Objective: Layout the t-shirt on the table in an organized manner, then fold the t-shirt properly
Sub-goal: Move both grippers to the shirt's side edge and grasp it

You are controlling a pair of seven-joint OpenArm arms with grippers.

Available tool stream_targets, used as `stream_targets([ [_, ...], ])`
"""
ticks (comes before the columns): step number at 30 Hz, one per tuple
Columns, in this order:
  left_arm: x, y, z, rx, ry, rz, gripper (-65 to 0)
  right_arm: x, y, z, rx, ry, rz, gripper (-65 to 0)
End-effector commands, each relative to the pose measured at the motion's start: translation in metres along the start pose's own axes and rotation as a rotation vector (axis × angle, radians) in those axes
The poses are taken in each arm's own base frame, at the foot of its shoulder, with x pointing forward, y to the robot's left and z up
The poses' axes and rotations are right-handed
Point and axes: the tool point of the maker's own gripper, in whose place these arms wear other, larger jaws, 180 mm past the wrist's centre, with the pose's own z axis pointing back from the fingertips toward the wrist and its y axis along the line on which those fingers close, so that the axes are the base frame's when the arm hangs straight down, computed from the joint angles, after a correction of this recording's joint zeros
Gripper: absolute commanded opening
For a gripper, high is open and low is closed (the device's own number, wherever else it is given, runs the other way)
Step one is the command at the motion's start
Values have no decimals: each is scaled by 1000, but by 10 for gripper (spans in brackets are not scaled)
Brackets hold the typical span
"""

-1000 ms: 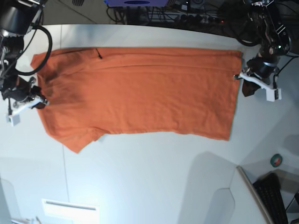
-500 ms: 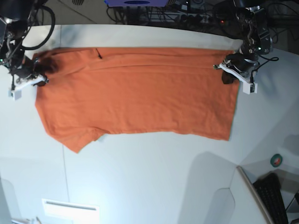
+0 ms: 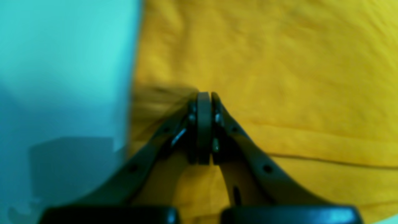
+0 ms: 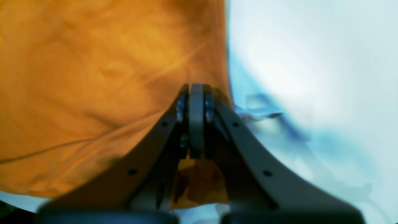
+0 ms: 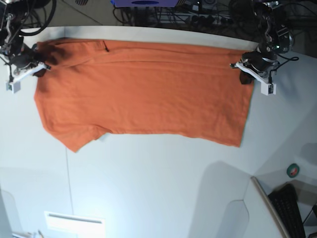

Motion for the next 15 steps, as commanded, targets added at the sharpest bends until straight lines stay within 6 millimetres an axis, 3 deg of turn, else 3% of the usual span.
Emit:
stream_targets([
  [1, 26, -1, 5, -8, -69, -27, -650, 26, 3, 5, 10, -65, 28, -650],
  [7, 74, -12, 16, -16, -189, -80, -650, 95, 32, 17, 55, -227, 84, -650],
  [11, 97, -3, 4, -4, -149, -90, -650, 144, 46, 5, 88, -274, 73, -650],
  [15, 118, 6, -7, 7, -159, -89, -650, 169, 48, -12, 95, -219, 85, -330],
])
